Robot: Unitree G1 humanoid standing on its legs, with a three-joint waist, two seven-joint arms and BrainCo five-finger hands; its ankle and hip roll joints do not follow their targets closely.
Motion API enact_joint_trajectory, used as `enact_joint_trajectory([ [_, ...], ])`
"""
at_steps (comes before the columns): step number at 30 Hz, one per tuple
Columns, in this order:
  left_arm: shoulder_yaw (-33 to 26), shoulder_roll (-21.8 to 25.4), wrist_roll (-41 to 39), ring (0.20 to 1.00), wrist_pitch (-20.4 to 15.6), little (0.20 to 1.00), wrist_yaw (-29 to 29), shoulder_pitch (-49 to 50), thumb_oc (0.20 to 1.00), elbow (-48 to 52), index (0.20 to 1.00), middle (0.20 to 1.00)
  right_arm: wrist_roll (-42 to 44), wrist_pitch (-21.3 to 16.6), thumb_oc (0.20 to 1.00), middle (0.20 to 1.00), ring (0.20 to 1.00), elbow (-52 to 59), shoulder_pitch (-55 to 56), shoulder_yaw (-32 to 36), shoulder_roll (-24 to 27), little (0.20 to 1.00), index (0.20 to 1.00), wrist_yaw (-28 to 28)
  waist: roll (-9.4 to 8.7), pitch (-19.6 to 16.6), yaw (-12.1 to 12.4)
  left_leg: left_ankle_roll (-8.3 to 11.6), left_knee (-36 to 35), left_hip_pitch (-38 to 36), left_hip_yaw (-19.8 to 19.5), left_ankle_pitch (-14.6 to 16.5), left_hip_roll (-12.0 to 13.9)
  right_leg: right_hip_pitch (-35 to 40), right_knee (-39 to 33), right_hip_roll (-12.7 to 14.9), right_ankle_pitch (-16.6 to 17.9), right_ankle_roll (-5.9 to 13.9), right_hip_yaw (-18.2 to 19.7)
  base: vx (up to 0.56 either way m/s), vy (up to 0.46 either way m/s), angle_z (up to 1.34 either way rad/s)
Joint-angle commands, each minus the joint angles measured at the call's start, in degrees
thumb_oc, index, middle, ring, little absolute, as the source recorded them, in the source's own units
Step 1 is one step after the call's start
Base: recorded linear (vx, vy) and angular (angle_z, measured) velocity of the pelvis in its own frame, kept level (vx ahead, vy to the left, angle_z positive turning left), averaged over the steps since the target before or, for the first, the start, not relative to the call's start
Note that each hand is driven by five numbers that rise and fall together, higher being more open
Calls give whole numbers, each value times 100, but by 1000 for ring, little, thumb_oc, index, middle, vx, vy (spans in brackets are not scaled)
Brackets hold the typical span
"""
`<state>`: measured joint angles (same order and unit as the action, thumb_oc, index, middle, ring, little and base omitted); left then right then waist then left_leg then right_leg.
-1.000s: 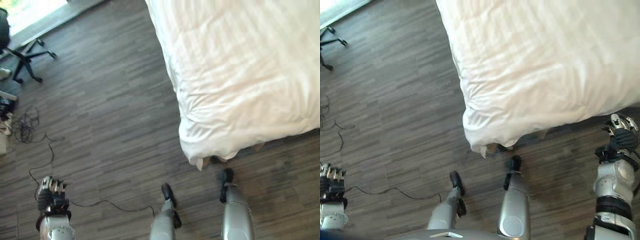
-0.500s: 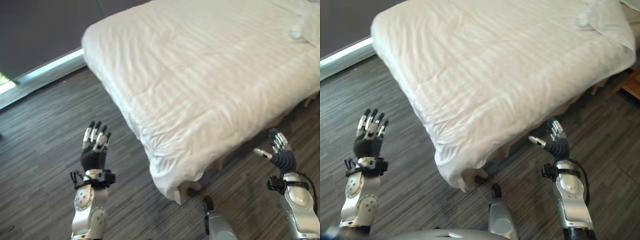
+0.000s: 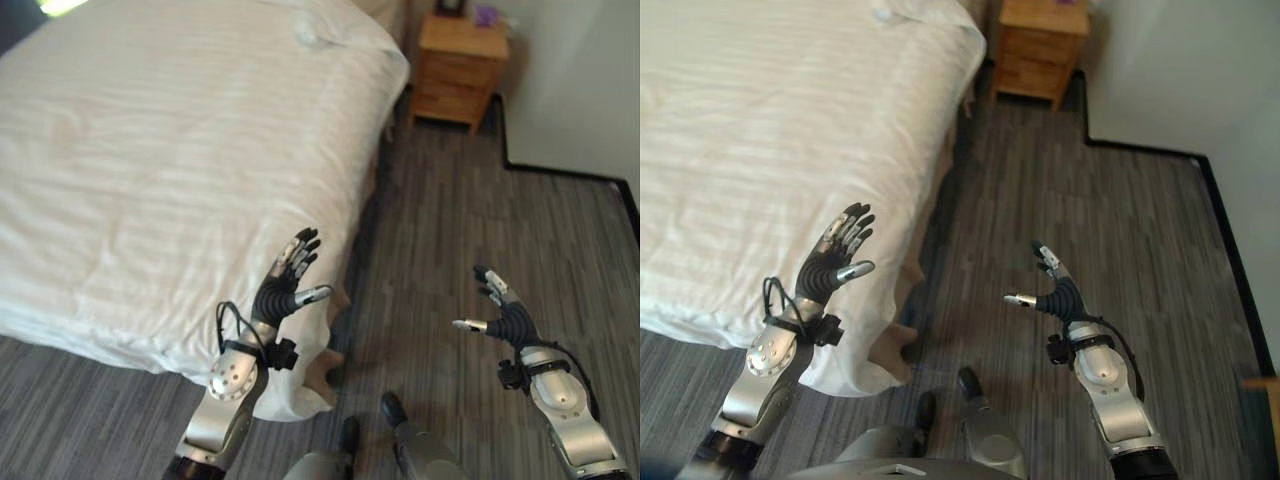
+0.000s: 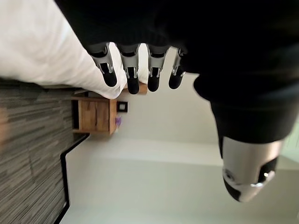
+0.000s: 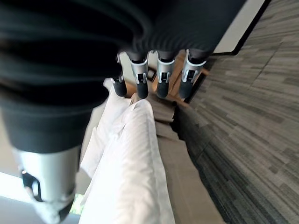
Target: Making the bed.
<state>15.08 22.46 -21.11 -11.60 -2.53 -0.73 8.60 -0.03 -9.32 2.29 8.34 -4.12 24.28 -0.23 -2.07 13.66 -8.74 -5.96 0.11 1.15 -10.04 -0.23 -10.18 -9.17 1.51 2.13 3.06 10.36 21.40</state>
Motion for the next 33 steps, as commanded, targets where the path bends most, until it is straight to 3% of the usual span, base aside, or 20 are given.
enact_joint_trajectory([
  [1, -3, -147, 248, 1000, -170, 1000, 120, 80, 1000, 283, 1000, 1000, -215, -114, 1000, 1000, 1000, 180, -343, -55, 160, 1000, 1000, -84, 276, -62, 83, 617, -497, -398, 303, 136, 693, -432, 346, -138, -16, 45, -1439, -113, 9, -82],
  [2, -2, -148, 250, 1000, -172, 1000, 122, 71, 1000, 277, 1000, 1000, -216, -114, 1000, 1000, 1000, 179, -349, -53, 159, 1000, 1000, -85, 270, -64, 77, 622, -497, -381, 297, 117, 686, -449, 349, -129, -2, 44, -1443, -258, 6, -130],
  [3, 20, -123, 308, 1000, -167, 1000, 175, 94, 1000, 204, 1000, 1000, -357, -99, 1000, 1000, 1000, 194, -334, -116, 107, 1000, 1000, -160, 387, -36, 194, 653, -490, -303, 589, 40, 840, -403, 587, 252, -271, -180, -2555, -228, -11, -134],
  [4, -5, -119, 337, 1000, -162, 1000, 237, 147, 1000, 185, 1000, 1000, -387, -108, 1000, 1000, 1000, 216, -313, -142, 83, 1000, 1000, -185, 416, -49, 189, 650, -494, -287, 686, 19, 891, -313, 771, 309, -340, -229, -2711, -271, -17, -127],
  [7, -118, -91, 430, 1000, -170, 1000, 332, 317, 1000, 167, 1000, 1000, -447, -101, 1000, 1000, 1000, 234, -255, -117, 86, 1000, 1000, -225, 441, -105, 272, 649, -497, -282, 899, 23, 972, -156, 1090, 352, -440, -248, -2645, -101, -45, -60],
  [8, -318, -95, 548, 1000, -209, 1000, 491, 530, 1000, 104, 1000, 1000, -538, -82, 1000, 1000, 1000, 221, -284, -105, 87, 1000, 1000, -285, 475, -236, 513, 724, -495, -213, 1150, 24, 1089, 236, 825, 726, -458, -233, -3056, -47, -131, -82],
  [9, -447, -105, 671, 1000, -217, 1000, 563, 617, 1000, 42, 1000, 1000, -554, -55, 1000, 1000, 1000, 187, -300, -92, 79, 1000, 1000, -279, 447, -321, 655, 776, -498, -189, 1281, 42, 1135, 460, 518, 916, -381, -195, -3372, -29, -165, -106],
  [11, -843, -204, 1132, 1000, -251, 1000, 928, 953, 1000, -159, 1000, 1000, -616, 13, 1000, 1000, 1000, 165, -253, -37, 81, 1000, 1000, -311, 297, -506, 848, 836, -509, -180, 1503, 73, 1233, 676, 19, 957, -257, -69, -3627, 102, -156, -90],
  [15, -1099, -601, 1027, 1000, -87, 1000, 1550, 1204, 1000, -969, 1000, 1000, -953, 185, 1000, 1000, 1000, 9, -405, -21, 217, 1000, 1000, -758, 233, -466, 955, 963, -511, -117, 1563, 79, 1422, 348, -219, 681, -92, -54, -3529, 115, -225, -32],
  [18, -1259, -712, 1184, 1000, -34, 1000, 1696, 1120, 1000, -1246, 1000, 1000, -948, 302, 1000, 1000, 1000, 53, -445, 145, 150, 1000, 1000, -938, 142, -483, 936, 1076, -399, -225, 1661, 158, 1526, 556, -618, 613, -90, -43, -3610, 139, -220, -11],
  [20, -1273, -785, 1043, 1000, -86, 1000, 1875, 1034, 1000, -1238, 1000, 1000, -834, 267, 1000, 1000, 1000, 97, -564, 165, 166, 1000, 1000, -1128, 66, -316, 1005, 1186, 616, 77, 1729, 354, 1718, 729, -651, 536, -181, -177, -3501, 37, -218, -10],
  [22, -1339, -870, 868, 1000, -166, 1000, 1984, 1004, 1000, -1171, 1000, 1000, -758, 231, 1000, 1000, 1000, 82, -662, 183, 313, 1000, 1000, -1242, 51, -98, 1155, 1249, 1696, 467, 1519, 257, 1806, 975, -651, 435, -297, -360, -3450, 22, -184, -23],
  [24, -1334, -916, 721, 1000, -201, 1000, 2063, 903, 1000, -1178, 1000, 1000, -780, 248, 1000, 1000, 1000, -46, -801, 162, 388, 1000, 1000, -1331, 33, -19, 1234, 1239, 2076, 757, 1330, 55, 1748, 1097, -651, 418, -405, -460, -3474, 53, -118, -38],
  [27, -1345, -910, 668, 1000, -242, 1000, 2061, 901, 1000, -1097, 1000, 1000, -828, 309, 1000, 1000, 1000, -109, -875, 158, 439, 1000, 1000, -1350, 39, 5, 1319, 1196, 1973, 922, 1163, 144, 1527, 1170, -651, 416, -474, -476, -3429, 123, -37, -2],
  [29, -1445, -890, 715, 1000, -265, 1000, 2078, 1032, 1000, -949, 1000, 1000, -763, 267, 1000, 1000, 1000, -102, -869, 189, 464, 1000, 1000, -1320, 102, -99, 1416, 1123, 1276, 864, 1016, 340, 1302, 1260, -651, 375, -599, -442, -3350, 247, 14, 5],
  [33, -1469, -901, 674, 1000, -227, 1000, 2099, 1086, 1000, -960, 1000, 1000, -767, 249, 1000, 1000, 1000, -109, -847, 183, 489, 1000, 1000, -1316, 160, -133, 1470, 1108, 666, 831, 991, 111, 1230, 1358, -651, 337, -695, -439, -3324, 227, 36, -2],
])
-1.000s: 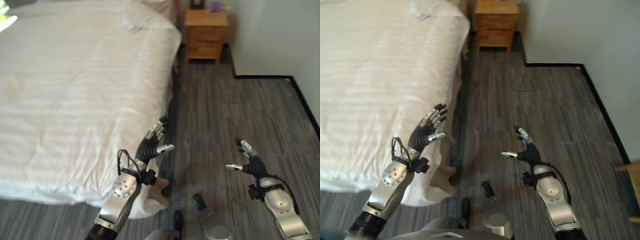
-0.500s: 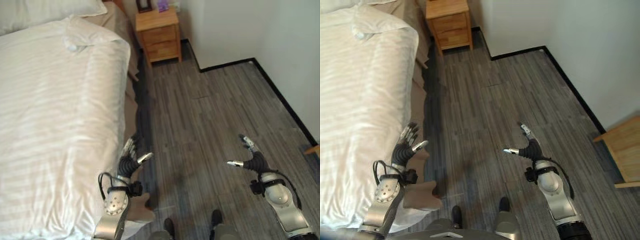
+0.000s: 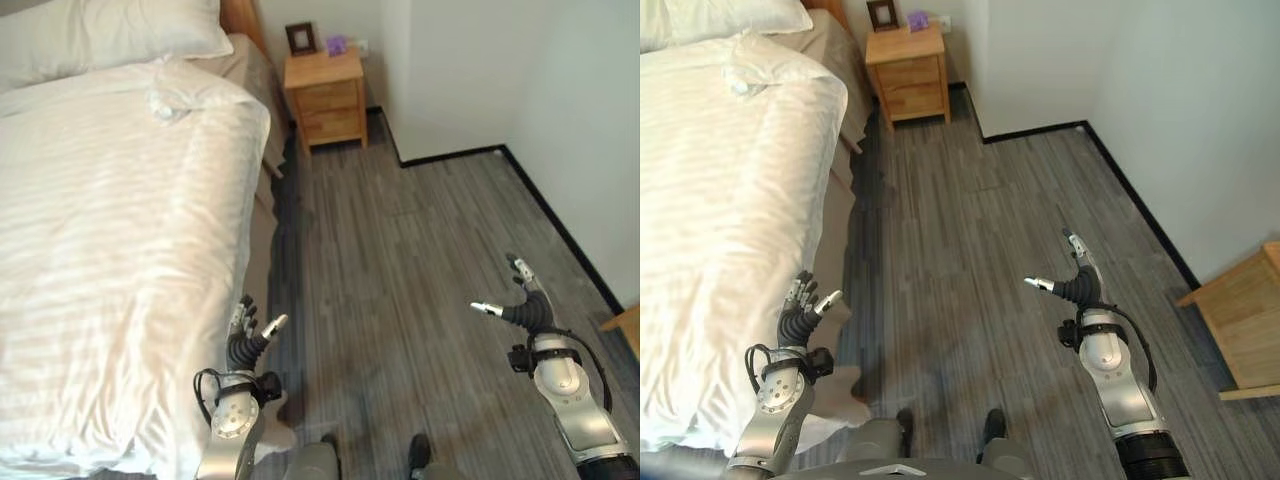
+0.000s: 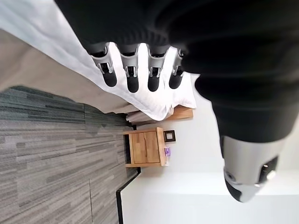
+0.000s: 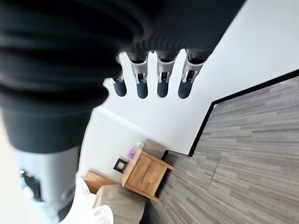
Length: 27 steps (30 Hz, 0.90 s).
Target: Making the bed.
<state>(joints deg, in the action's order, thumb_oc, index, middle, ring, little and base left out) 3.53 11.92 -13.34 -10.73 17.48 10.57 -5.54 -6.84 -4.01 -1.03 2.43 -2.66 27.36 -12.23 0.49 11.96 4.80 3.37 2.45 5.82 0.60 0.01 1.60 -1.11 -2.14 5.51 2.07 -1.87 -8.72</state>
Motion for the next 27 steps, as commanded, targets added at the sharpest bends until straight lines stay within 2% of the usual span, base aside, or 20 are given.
enact_joint_trajectory([
  [1, -299, 154, -158, 1000, -293, 1000, 88, -21, 1000, 410, 1000, 1000, -79, -275, 1000, 1000, 1000, 191, -255, 27, 192, 1000, 1000, -133, -11, 24, 189, 183, 58, 584, -32, -282, 11, 689, -286, -94, -748, 766, -307, 392, 73, -22],
  [2, -289, 166, -148, 1000, -282, 1000, 73, -12, 1000, 395, 1000, 1000, -58, -250, 1000, 1000, 1000, 144, -236, 39, 181, 1000, 1000, -158, 14, 56, 306, 263, -251, 902, 27, -622, -22, 870, -286, -161, -918, 759, -257, 506, 96, -24],
  [6, -214, 213, -131, 1000, -306, 1000, 110, -90, 1000, 478, 1000, 1000, 312, -272, 1000, 1000, 1000, 52, -207, 35, -9, 1000, 1000, -136, -49, 132, 560, 440, -660, 1580, 199, -873, 23, 1338, -286, -119, -1251, 782, -15, 412, 115, -24],
  [8, -221, 228, -120, 1000, -322, 1000, 88, -76, 1000, 530, 1000, 1000, 295, -247, 1000, 1000, 1000, 88, -280, -85, -82, 1000, 1000, -65, -62, 27, 645, 397, -716, 1546, 155, -975, 119, 1514, -286, -64, -1335, 894, 171, 472, 211, -27],
  [10, -231, 253, -127, 1000, -315, 1000, 101, -28, 1000, 550, 1000, 1000, 175, -214, 1000, 1000, 1000, 136, -304, -232, -215, 1000, 1000, 14, -122, -50, 735, 404, -662, 1511, 42, -1284, 220, 1670, -286, 45, -1435, 969, 309, 491, 223, -60],
  [11, -220, 311, -171, 1000, -324, 1000, 120, -40, 1000, 578, 1000, 1000, 120, -231, 1000, 1000, 1000, 168, -310, -301, -251, 1000, 1000, 5, -228, -54, 795, 441, -604, 1526, 73, -1390, 270, 1787, -286, 158, -1456, 1023, 302, 482, 204, -50],
  [13, -188, 439, -77, 1000, -262, 1000, 66, -9, 1000, 608, 1000, 1000, 51, -230, 1000, 1000, 1000, 238, -216, -326, -372, 1000, 1000, 87, -447, -118, 844, 248, -513, 1363, 155, -1226, 256, 1754, 61, 379, -1343, 1172, 352, 454, 161, -55],
  [14, -177, 525, -13, 1000, -224, 1000, 43, -45, 1000, 610, 1000, 1000, 3, -225, 1000, 1000, 1000, 250, -184, -314, -390, 1000, 1000, 106, -522, -112, 826, 195, -452, 1301, 183, -1154, 232, 1663, 407, 445, -1097, 1243, 317, 365, 136, -61],
  [15, -168, 634, 87, 1000, -188, 1000, 31, -96, 1000, 615, 1000, 1000, -117, -224, 1000, 1000, 1000, 271, -204, -327, -388, 1000, 1000, 108, -616, -103, 801, 93, -416, 1184, 215, -1004, 153, 1433, 954, 544, -752, 1388, 307, 298, 140, -26],
  [16, -176, 748, 149, 1000, -186, 1000, 26, -144, 1000, 654, 1000, 1000, -205, -209, 1000, 1000, 1000, 311, -259, -334, -368, 1000, 1000, 107, -681, -71, 719, -16, -448, 945, 229, -835, 89, 1118, 1531, 655, -236, 1524, 285, 271, 201, 5],
  [17, -174, 863, 176, 1000, -191, 1000, 27, -197, 1000, 698, 1000, 1000, -260, -208, 1000, 1000, 1000, 357, -366, -371, -345, 1000, 1000, 130, -661, -8, 654, -104, -466, 759, 201, -745, 113, 696, 2225, 663, 350, 1572, 347, 278, 193, 16],
  [18, -206, 918, 195, 1000, -200, 1000, 43, -223, 1000, 725, 1000, 1000, -320, -232, 1000, 1000, 1000, 421, -378, -353, -330, 1000, 1000, 113, -609, -11, 606, -163, -503, 607, 165, -639, 166, 472, 2527, 666, 473, 1570, 318, 284, 167, 16],
  [19, -204, 933, 181, 1000, -196, 1000, 54, -241, 1000, 754, 1000, 1000, -390, -239, 1000, 1000, 1000, 482, -423, -345, -328, 1000, 1000, 84, -565, 33, 554, -208, -542, 461, 118, -550, 220, 196, 2832, 701, 521, 1491, 241, 356, 92, 2],
  [20, -206, 946, 171, 1000, -194, 1000, 106, -298, 1000, 744, 1000, 1000, -532, -265, 1000, 1000, 1000, 562, -469, -315, -263, 1000, 1000, 16, -516, 90, 482, -235, -562, 295, 26, -444, 253, -82, 2931, 697, 371, 1385, 142, 380, 44, 13],
  [22, -200, 929, 155, 1000, -201, 1000, 125, -362, 1000, 741, 1000, 1000, -699, -250, 1000, 1000, 1000, 711, -555, -248, -149, 1000, 1000, -37, -459, 184, 301, -226, -616, -44, -122, -255, 277, -541, 2636, 441, -228, 1201, -9, 452, -4, 39],
  [23, -212, 914, 160, 1000, -206, 1000, 89, -373, 1000, 747, 1000, 1000, -710, -225, 1000, 1000, 1000, 728, -606, -225, -102, 1000, 1000, -17, -428, 205, 203, -189, -645, -149, -196, -196, 293, -584, 2256, 333, -420, 1164, -109, 491, -49, 62],
  [25, -213, 901, 178, 1000, -223, 1000, 60, -413, 1000, 747, 1000, 1000, -658, -257, 1000, 1000, 1000, 708, -705, -174, -30, 1000, 1000, -60, -493, 199, 63, -113, -745, -429, -300, -21, 210, -830, 1118, 177, -398, 1134, -158, 454, -73, 56],
  [26, -217, 889, 176, 1000, -214, 1000, 53, -447, 1000, 715, 1000, 1000, -641, -238, 1000, 1000, 1000, 677, -759, -174, 7, 1000, 1000, -72, -521, 184, -12, -73, -745, -576, -397, 108, 179, -968, 584, 107, -260, 1154, -151, 329, -51, 57],
  [27, -222, 886, 176, 1000, -215, 1000, 52, -450, 1000, 709, 1000, 1000, -639, -240, 1000, 1000, 1000, 665, -771, -183, 10, 1000, 1000, -75, -493, 175, -34, -67, -745, -592, -418, 152, 211, -893, 478, 71, -238, 1156, -184, 402, -50, 73],
])
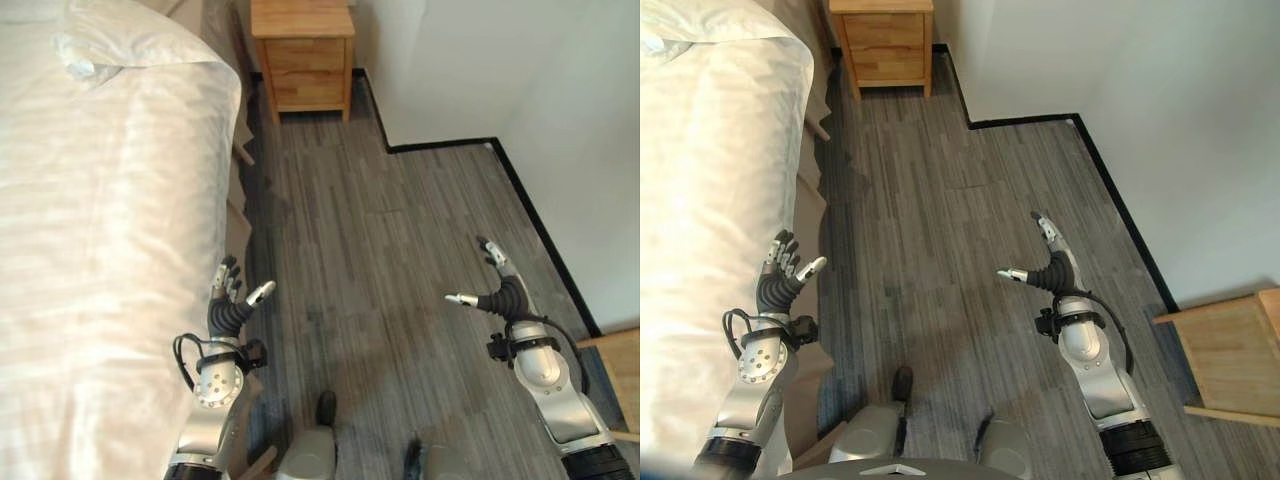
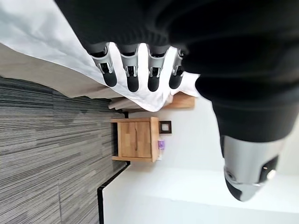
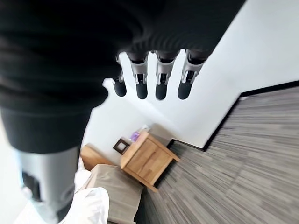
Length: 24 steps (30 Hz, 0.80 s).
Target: Making the bed.
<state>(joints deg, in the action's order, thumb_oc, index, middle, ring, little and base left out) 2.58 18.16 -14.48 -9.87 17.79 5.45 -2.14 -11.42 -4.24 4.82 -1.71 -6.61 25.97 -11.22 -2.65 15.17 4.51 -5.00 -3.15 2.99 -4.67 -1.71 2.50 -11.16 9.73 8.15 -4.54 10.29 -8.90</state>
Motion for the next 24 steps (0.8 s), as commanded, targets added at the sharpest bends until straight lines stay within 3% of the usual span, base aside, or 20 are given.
enact_joint_trajectory([
  [1, -136, 255, 279, 1000, -301, 1000, 33, -11, 1000, 308, 1000, 1000, -201, -197, 1000, 1000, 1000, 48, -401, 229, 192, 1000, 1000, -193, -163, -152, -96, 801, -185, -454, 4, 445, 125, -71, -1107, -270, 622, -20, -110, 385, -44, 65],
  [4, -86, 210, 309, 1000, -330, 1000, 131, -255, 1000, 116, 1000, 1000, -302, -151, 1000, 1000, 1000, 14, -457, 242, 294, 1000, 1000, -235, -88, -166, -274, 877, -185, -833, -330, 738, 244, -632, -1407, -328, 979, 161, 13, 520, -104, 68],
  [7, -9, 132, 350, 1000, -351, 1000, 118, -206, 1000, 132, 1000, 1000, -295, -153, 1000, 1000, 1000, -43, -323, 232, 267, 1000, 1000, -211, -171, -300, -342, 908, -178, -1231, -508, 1070, 347, -378, -1388, -321, 1106, -9, 146, 482, -202, 84],
  [9, -48, -52, 277, 1000, -331, 1000, 52, 35, 1000, 189, 1000, 1000, -236, -132, 1000, 1000, 1000, -40, -87, 266, 199, 1000, 1000, -129, -88, -428, -433, 1052, 520, -1264, -503, 1117, 501, -79, -1301, -421, 1104, -123, 151, 473, -216, 46],
  [11, -8, -167, 127, 1000, -348, 1000, 31, 101, 1000, 256, 1000, 1000, -50, -164, 1000, 1000, 1000, -87, 130, 320, 145, 1000, 1000, -159, -22, -349, -437, 1220, 1954, -718, -461, 597, 483, 303, -1370, -438, 999, -268, 92, 284, -173, 27],
  [12, 3, -173, 102, 1000, -345, 1000, 20, 117, 1000, 301, 1000, 1000, 53, -179, 1000, 1000, 1000, -101, 206, 340, 101, 1000, 1000, -181, -52, -296, -432, 1195, 2563, -359, -382, 324, 466, 441, -1402, -412, 916, -374, 63, 275, -196, 8],
  [13, -2, -192, 64, 1000, -358, 1000, -18, 135, 1000, 309, 1000, 1000, 115, -174, 1000, 1000, 1000, -154, 257, 366, 85, 1000, 1000, -205, -88, -260, -428, 1117, 2801, -145, -175, 212, 486, 606, -1461, -400, 796, -449, 52, 239, -178, -6],
  [15, 9, -188, 71, 1000, -332, 1000, -62, 156, 1000, 361, 1000, 1000, 194, -148, 1000, 1000, 1000, -229, 294, 412, 39, 1000, 1000, -243, -139, -182, -347, 1068, 3235, 374, 131, 303, 445, 793, -1473, -312, 617, -494, 47, 235, -121, -10],
  [17, -15, -171, 94, 1000, -319, 1000, -68, 109, 1000, 381, 1000, 1000, 239, -126, 1000, 1000, 1000, -296, 307, 465, 33, 1000, 1000, -300, -112, -118, -253, 1004, 2947, 785, 446, 667, 324, 1007, -1473, -261, 436, -472, 67, 313, -34, -5],
  [19, -24, -185, 161, 1000, -322, 1000, -61, 101, 1000, 418, 1000, 1000, 244, -139, 1000, 1000, 1000, -282, 307, 494, 30, 1000, 1000, -307, -57, -143, -206, 954, 2224, 980, 587, 676, 149, 1062, -1473, -251, 330, -433, 114, 307, 94, 4],
  [20, -32, -201, 180, 1000, -324, 1000, -41, 88, 1000, 429, 1000, 1000, 225, -143, 1000, 1000, 1000, -296, 299, 493, 59, 1000, 1000, -317, 5, -181, -170, 947, 1658, 962, 623, 503, 86, 1136, -1473, -275, 248, -406, 125, 468, 206, -4],
  [21, -50, -190, 221, 1000, -329, 1000, 40, 44, 1000, 446, 1000, 1000, 221, -150, 1000, 1000, 1000, -366, 246, 454, 88, 1000, 1000, -347, 170, -205, -66, 1000, 788, 1099, 602, -92, 43, 1303, -1473, -418, 85, -401, 184, 366, 157, -9],
  [22, -46, -195, 222, 1000, -329, 1000, 43, 41, 1000, 444, 1000, 1000, 222, -153, 1000, 1000, 1000, -374, 242, 454, 93, 1000, 1000, -350, 164, -203, -66, 1006, 685, 1043, 607, -145, 35, 1310, -1473, -410, 75, -405, 185, 361, 152, -21],
  [24, -35, -199, 245, 1000, -369, 1000, 83, -6, 1000, 461, 1000, 1000, 178, -132, 1000, 1000, 1000, -435, 177, 484, 158, 1000, 1000, -445, 241, -196, 27, 1185, -76, 1334, 782, -631, 129, 1702, -1473, -460, -215, -407, 221, 392, 161, -37],
])
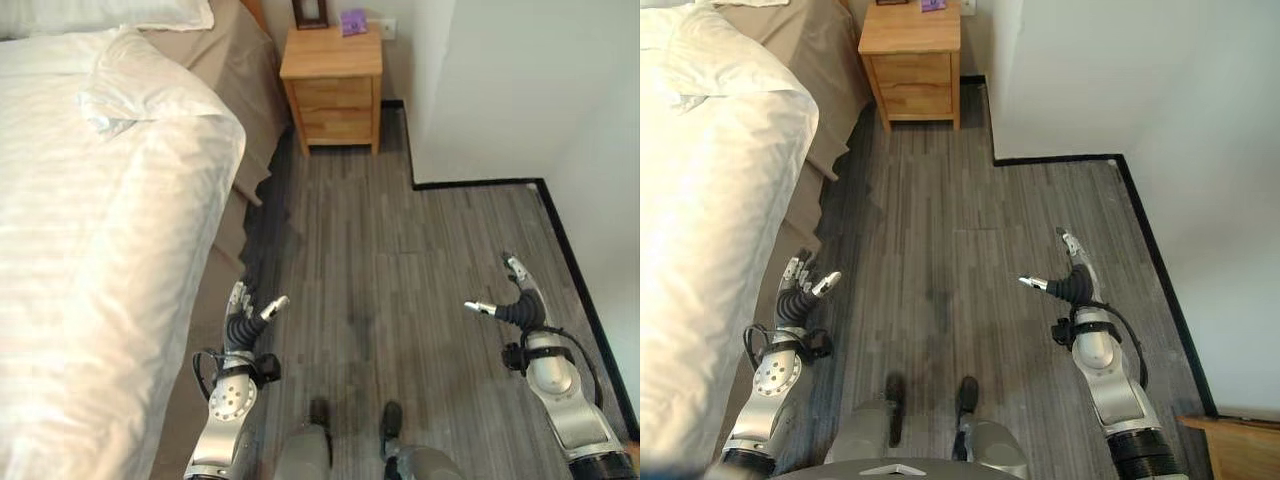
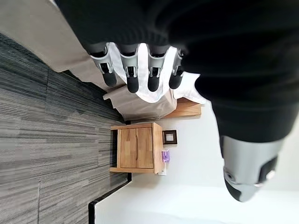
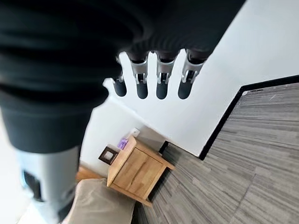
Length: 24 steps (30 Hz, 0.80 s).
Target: Making the bed.
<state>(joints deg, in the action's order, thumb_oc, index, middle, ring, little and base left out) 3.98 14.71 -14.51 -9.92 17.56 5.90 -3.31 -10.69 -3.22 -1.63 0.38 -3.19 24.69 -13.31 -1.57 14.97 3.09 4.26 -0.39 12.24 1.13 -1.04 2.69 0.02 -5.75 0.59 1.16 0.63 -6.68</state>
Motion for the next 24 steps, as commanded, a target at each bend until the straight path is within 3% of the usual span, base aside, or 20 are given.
enact_joint_trajectory([
  [1, -161, 136, 255, 1000, -373, 1000, 118, -59, 1000, 596, 1000, 1000, 114, -224, 1000, 1000, 1000, 201, -42, 164, 291, 1000, 1000, -259, 123, -181, 197, 294, -372, 521, 269, -766, 129, 732, 75, 311, -875, 568, 30, 475, 219, -33],
  [6, -101, 109, 233, 1000, -350, 1000, 21, 48, 1000, 647, 1000, 1000, 45, -188, 1000, 1000, 1000, 313, 171, 250, 185, 1000, 1000, -177, 53, -349, 177, 246, -438, 368, 364, -983, 215, 1150, 75, 430, -1023, 630, 172, 259, 143, -31],
  [9, -82, 162, 255, 1000, -313, 1000, -5, 58, 1000, 647, 1000, 1000, 2, -172, 1000, 1000, 1000, 362, 235, 255, 133, 1000, 1000, -140, -32, -401, 164, 189, -434, 247, 381, -937, 184, 1217, 160, 513, -1039, 658, 189, 222, 165, -20],
  [10, -21, 437, 508, 1000, -179, 1000, -79, -50, 1000, 621, 1000, 1000, -8, -182, 1000, 1000, 1000, 366, 274, 250, -67, 1000, 1000, -89, -174, -418, 10, -46, -454, -244, 488, -642, 96, 792, 1534, 729, -836, 928, 252, 245, 317, -11],
  [11, -34, 598, 612, 1000, -175, 1000, -70, -166, 1000, 598, 1000, 1000, 87, -197, 1000, 1000, 1000, 341, 168, 210, -163, 1000, 1000, -84, -125, -340, -67, -120, -461, -389, 531, -579, 152, 318, 2178, 746, -554, 1027, 335, 269, 394, -6],
  [13, -146, 866, 817, 1000, -175, 1000, -4, -333, 1000, 613, 1000, 1000, 242, -277, 1000, 1000, 1000, 330, 17, 164, -307, 1000, 1000, -124, -4, -271, -158, -175, -461, -594, 617, -426, 274, -232, 2829, 890, -185, 1081, 174, 58, 188, -18],
  [14, -152, 872, 818, 1000, -177, 1000, -2, -343, 1000, 607, 1000, 1000, 244, -279, 1000, 1000, 1000, 325, 4, 161, -313, 1000, 1000, -125, -15, -269, -155, -177, -461, -585, 623, -423, 271, -267, 2874, 896, -202, 1083, 185, 79, 109, -22],
  [16, -327, 1014, 854, 1000, -270, 1000, 87, -535, 1000, 703, 1000, 1000, 398, -359, 1000, 1000, 1000, 412, -99, 216, -436, 1000, 1000, -148, 11, -292, -242, -139, -461, -827, 734, -205, 316, -485, 2382, 1250, -195, 1028, -345, 247, 93, -18],
  [19, -370, 971, 807, 1000, -313, 1000, 134, -633, 1000, 739, 1000, 1000, 512, -388, 1000, 1000, 1000, 384, -61, 327, -470, 1000, 1000, -204, -42, -309, -434, -106, -461, -1007, 614, -16, 222, -478, 1225, 1026, -280, 955, -191, 265, 12, -8],
  [20, -370, 971, 807, 1000, -313, 1000, 134, -632, 1000, 739, 1000, 1000, 512, -388, 1000, 1000, 1000, 384, -60, 327, -470, 1000, 1000, -204, -38, -301, -438, -105, -461, -1016, 608, -14, 225, -456, 1204, 1021, -271, 955, -199, 212, -9, 34],
  [22, -339, 918, 770, 1000, -324, 1000, 108, -704, 1000, 696, 1000, 1000, 547, -388, 1000, 1000, 1000, 367, 57, 460, -491, 1000, 1000, -240, -78, -314, -619, -108, -461, -1116, 408, 114, 117, -623, 619, 840, -84, 1028, 402, 255, -20, 57],
  [23, -312, 905, 773, 1000, -327, 1000, 102, -769, 1000, 647, 1000, 1000, 609, -400, 1000, 1000, 1000, 371, 198, 595, -525, 1000, 1000, -244, -112, -306, -755, -122, -461, -1209, 233, 200, 40, -798, 427, 685, 86, 1091, 913, 228, -28, 75],
  [24, -308, 905, 772, 1000, -329, 1000, 102, -772, 1000, 643, 1000, 1000, 610, -399, 1000, 1000, 1000, 376, 203, 599, -525, 1000, 1000, -241, -108, -307, -749, -124, -461, -1213, 235, 209, 43, -792, 419, 681, 87, 1093, 914, 242, -60, 102],
])
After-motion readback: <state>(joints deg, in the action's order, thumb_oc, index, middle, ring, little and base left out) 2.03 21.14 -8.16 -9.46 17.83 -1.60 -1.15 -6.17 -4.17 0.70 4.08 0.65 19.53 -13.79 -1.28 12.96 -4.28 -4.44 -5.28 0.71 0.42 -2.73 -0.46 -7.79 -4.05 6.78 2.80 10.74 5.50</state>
